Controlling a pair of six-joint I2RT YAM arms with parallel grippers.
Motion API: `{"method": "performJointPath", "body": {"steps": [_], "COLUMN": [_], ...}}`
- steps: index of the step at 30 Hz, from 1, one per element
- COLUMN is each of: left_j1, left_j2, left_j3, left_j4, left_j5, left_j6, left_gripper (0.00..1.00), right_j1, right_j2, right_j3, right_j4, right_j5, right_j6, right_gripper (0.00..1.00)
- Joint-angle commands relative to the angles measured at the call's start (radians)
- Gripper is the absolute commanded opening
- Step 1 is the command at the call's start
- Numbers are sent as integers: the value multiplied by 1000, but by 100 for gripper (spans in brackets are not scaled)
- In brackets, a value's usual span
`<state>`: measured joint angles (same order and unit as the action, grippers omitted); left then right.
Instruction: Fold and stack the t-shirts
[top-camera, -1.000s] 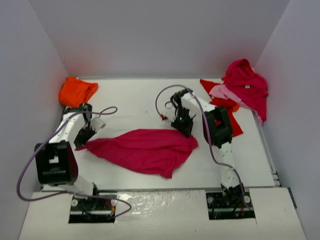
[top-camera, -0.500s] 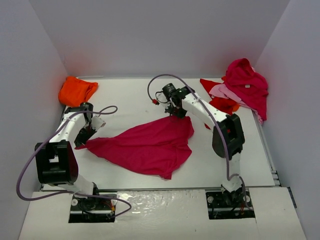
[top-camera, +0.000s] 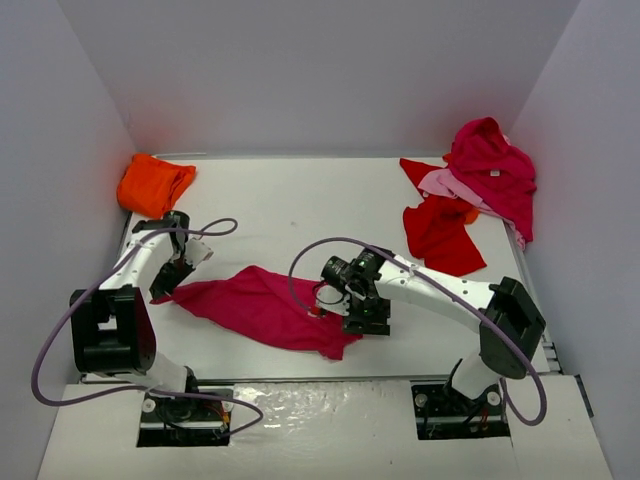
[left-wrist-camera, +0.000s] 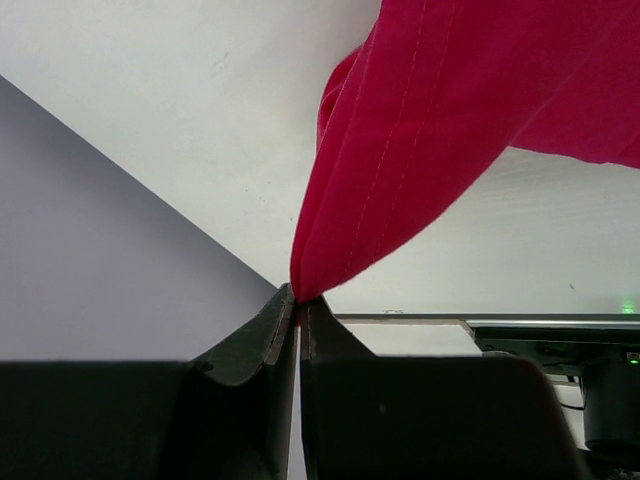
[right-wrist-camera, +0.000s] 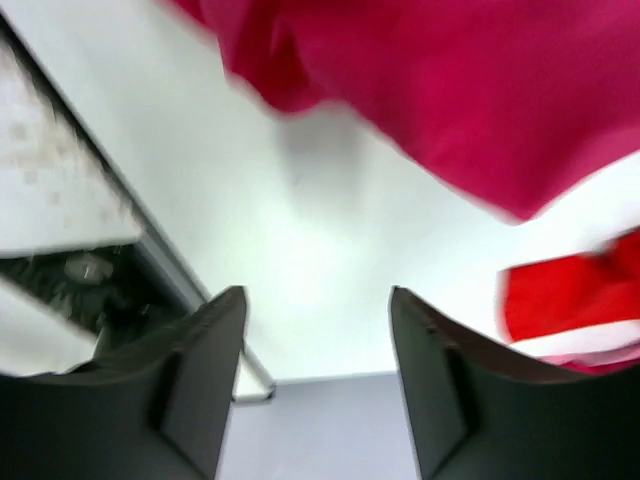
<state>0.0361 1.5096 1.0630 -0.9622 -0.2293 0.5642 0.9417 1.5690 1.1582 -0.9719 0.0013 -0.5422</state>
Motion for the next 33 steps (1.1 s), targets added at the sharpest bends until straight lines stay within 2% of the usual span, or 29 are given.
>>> {"method": "performJointPath", "body": {"steps": [1, 7, 10, 12, 15, 19, 20, 22, 23, 28, 33], "left_j1": [-20, -25, -25, -25, -48, -63, -66, -71, -73, -78, -81], "left_j2": [21, 19, 23, 23, 12, 3, 3, 1, 0, -11, -16], "left_j3": [22, -11, -20, -20, -18, -9, -8, -12, -15, -33, -37], "left_j4": [13, 36, 44, 48, 52, 47, 45, 46, 46, 51, 51], "left_j5": [-20, -33, -39, -36, -30, -22, -22, -21, -23, -29, -33], "left_j6": [-26, -26, -29, -36, -45, -58, -60, -65, -66, -70, -72], "left_gripper": [0, 0, 0, 0, 0, 0, 0, 0, 0, 0, 0], "right_j1": [-122, -185, -186, -186, -163, -111, -103, -100, -97, -63, -40], "right_j2": [-34, 41, 156, 208, 330, 477, 517, 587, 614, 713, 743], "right_j3": [66, 273, 390, 417, 516, 635, 682, 794, 839, 991, 999], "right_j4": [-101, -44, -20, -9, 18, 85, 98, 99, 98, 101, 116], "right_j5": [-29, -35, -68, -90, -111, -1, 31, 70, 100, 240, 297], "right_j6": [-30, -36, -20, -1, 44, 158, 198, 262, 281, 351, 397], "right_gripper": [72, 65, 55, 54, 47, 40, 37, 17, 15, 16, 21]}}
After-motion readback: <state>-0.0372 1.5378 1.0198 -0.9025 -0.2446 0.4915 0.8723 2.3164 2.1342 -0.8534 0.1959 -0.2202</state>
